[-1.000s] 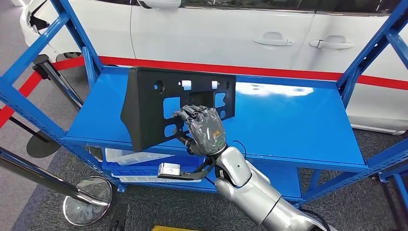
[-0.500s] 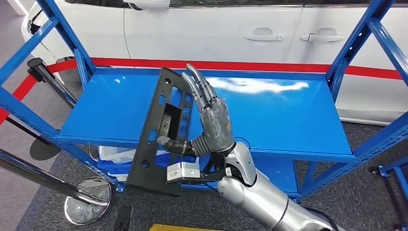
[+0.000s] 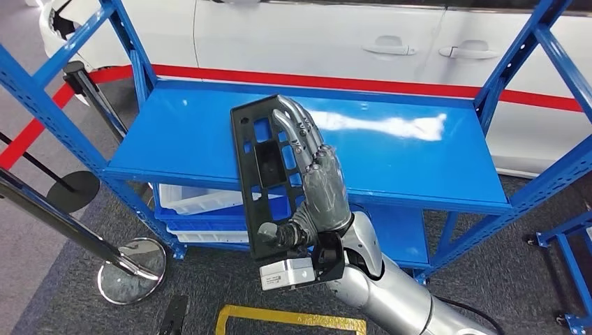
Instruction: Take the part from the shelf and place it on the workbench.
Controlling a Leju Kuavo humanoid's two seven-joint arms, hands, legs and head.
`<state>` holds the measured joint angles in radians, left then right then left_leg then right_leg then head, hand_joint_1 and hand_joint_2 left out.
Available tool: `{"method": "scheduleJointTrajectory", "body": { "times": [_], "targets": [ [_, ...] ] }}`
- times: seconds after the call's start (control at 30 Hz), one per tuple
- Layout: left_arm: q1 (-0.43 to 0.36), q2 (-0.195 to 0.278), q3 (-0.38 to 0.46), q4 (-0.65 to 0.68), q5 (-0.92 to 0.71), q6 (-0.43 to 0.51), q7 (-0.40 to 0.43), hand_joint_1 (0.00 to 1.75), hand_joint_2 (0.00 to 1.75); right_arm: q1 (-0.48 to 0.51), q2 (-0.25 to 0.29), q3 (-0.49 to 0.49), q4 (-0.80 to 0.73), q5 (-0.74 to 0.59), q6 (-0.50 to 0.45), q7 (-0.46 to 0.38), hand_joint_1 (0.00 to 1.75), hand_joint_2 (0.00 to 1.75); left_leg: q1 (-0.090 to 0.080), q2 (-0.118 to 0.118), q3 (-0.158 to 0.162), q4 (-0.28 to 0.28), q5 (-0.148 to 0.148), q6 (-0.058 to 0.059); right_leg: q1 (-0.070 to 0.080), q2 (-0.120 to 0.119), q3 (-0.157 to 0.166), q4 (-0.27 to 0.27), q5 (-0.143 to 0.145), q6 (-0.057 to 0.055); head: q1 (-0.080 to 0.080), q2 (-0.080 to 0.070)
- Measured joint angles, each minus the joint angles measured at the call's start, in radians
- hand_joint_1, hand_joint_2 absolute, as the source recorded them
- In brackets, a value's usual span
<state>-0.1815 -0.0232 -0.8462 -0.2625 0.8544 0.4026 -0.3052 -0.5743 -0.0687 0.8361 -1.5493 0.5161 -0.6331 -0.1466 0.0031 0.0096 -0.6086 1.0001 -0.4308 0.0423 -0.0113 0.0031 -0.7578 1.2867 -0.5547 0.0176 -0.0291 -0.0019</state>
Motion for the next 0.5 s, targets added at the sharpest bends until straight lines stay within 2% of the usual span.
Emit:
{"method": "scheduleJointTrajectory", "body": {
  "times": [0.03, 0.07, 0.1, 0.17, 0.2, 0.23, 0.3, 0.33, 0.4, 0.47, 0.5],
  "targets": [
    [0.000, 0.000, -0.003, 0.000, -0.002, 0.001, 0.001, 0.00, 0.00, 0.003, -0.003, 0.000, -0.003, 0.000, 0.001, 0.000, 0.00, 0.00, 0.000, 0.000, -0.014, 0.002, 0.009, -0.001, 0.000, 0.000, 0.018, 0.014, 0.013, 0.001, 0.000, 0.000],
    [0.001, 0.000, -0.006, 0.000, -0.003, 0.001, 0.003, 0.00, 0.00, 0.005, -0.005, 0.001, -0.006, 0.000, 0.002, 0.000, 0.00, 0.00, 0.000, 0.000, -0.028, 0.004, 0.017, -0.003, 0.000, 0.000, 0.050, -0.005, 0.036, 0.002, 0.001, 0.000],
    [0.001, 0.000, -0.008, 0.000, -0.004, 0.002, 0.004, 0.00, 0.00, 0.007, -0.007, 0.002, -0.009, 0.000, 0.003, 0.000, 0.00, 0.00, 0.000, 0.000, -0.039, 0.008, 0.023, -0.007, 0.000, 0.000, 0.098, -0.053, 0.055, 0.001, 0.001, 0.000],
    [0.001, 0.000, -0.010, 0.000, -0.006, 0.003, 0.007, 0.00, 0.00, 0.007, -0.008, 0.002, -0.020, 0.001, 0.006, 0.000, 0.00, 0.00, -0.002, 0.000, -0.057, 0.022, 0.031, -0.015, 0.002, 0.000, 0.198, -0.177, 0.048, -0.004, 0.000, 0.000],
    [0.001, 0.000, -0.010, 0.000, -0.007, 0.003, 0.008, 0.00, 0.00, 0.007, -0.009, 0.003, -0.025, 0.001, 0.008, 0.000, 0.00, 0.00, -0.004, -0.001, -0.062, 0.029, 0.035, -0.020, 0.003, 0.000, 0.227, -0.219, 0.034, -0.008, 0.000, 0.000],
    [0.001, 0.000, -0.011, 0.000, -0.008, 0.004, 0.008, 0.00, 0.00, 0.008, -0.009, 0.003, -0.028, 0.001, 0.010, 0.000, 0.00, 0.00, -0.005, -0.001, -0.063, 0.032, 0.039, -0.025, 0.006, 0.001, 0.240, -0.241, 0.024, -0.013, 0.000, 0.000],
    [0.001, 0.001, -0.011, 0.000, -0.008, 0.004, 0.009, 0.00, 0.00, 0.010, -0.011, 0.004, -0.031, 0.001, 0.015, 0.000, 0.00, 0.00, -0.002, -0.001, -0.065, 0.035, 0.045, -0.036, 0.005, -0.001, 0.236, -0.245, 0.031, -0.028, 0.002, 0.000],
    [0.001, 0.001, -0.011, 0.000, -0.008, 0.005, 0.010, 0.00, 0.00, 0.011, -0.011, 0.004, -0.032, 0.001, 0.017, 0.001, 0.00, 0.00, 0.000, -0.001, -0.071, 0.045, 0.036, -0.042, 0.004, -0.002, 0.233, -0.245, 0.037, -0.037, 0.001, 0.000],
    [0.002, 0.002, -0.012, 0.000, -0.008, 0.004, 0.011, 0.00, 0.00, 0.012, -0.012, 0.004, -0.033, 0.000, 0.023, 0.001, 0.00, 0.00, 0.004, -0.002, -0.101, 0.118, -0.024, -0.054, 0.002, -0.004, 0.223, -0.247, 0.049, -0.050, -0.002, 0.000],
    [0.003, 0.001, -0.012, 0.000, -0.008, 0.004, 0.012, 0.00, 0.00, 0.014, -0.012, 0.004, -0.035, -0.002, 0.027, 0.001, 0.00, 0.00, 0.008, -0.002, -0.148, 0.247, -0.098, -0.063, 0.003, -0.004, 0.209, -0.246, 0.058, -0.055, -0.004, 0.000],
    [0.003, 0.001, -0.012, 0.000, -0.007, 0.004, 0.013, 0.00, 0.00, 0.016, -0.012, 0.004, -0.035, -0.003, 0.029, 0.001, 0.00, 0.00, 0.008, -0.002, -0.164, 0.299, -0.118, -0.065, 0.004, -0.004, 0.203, -0.245, 0.062, -0.055, -0.004, 0.000]
  ]
}}
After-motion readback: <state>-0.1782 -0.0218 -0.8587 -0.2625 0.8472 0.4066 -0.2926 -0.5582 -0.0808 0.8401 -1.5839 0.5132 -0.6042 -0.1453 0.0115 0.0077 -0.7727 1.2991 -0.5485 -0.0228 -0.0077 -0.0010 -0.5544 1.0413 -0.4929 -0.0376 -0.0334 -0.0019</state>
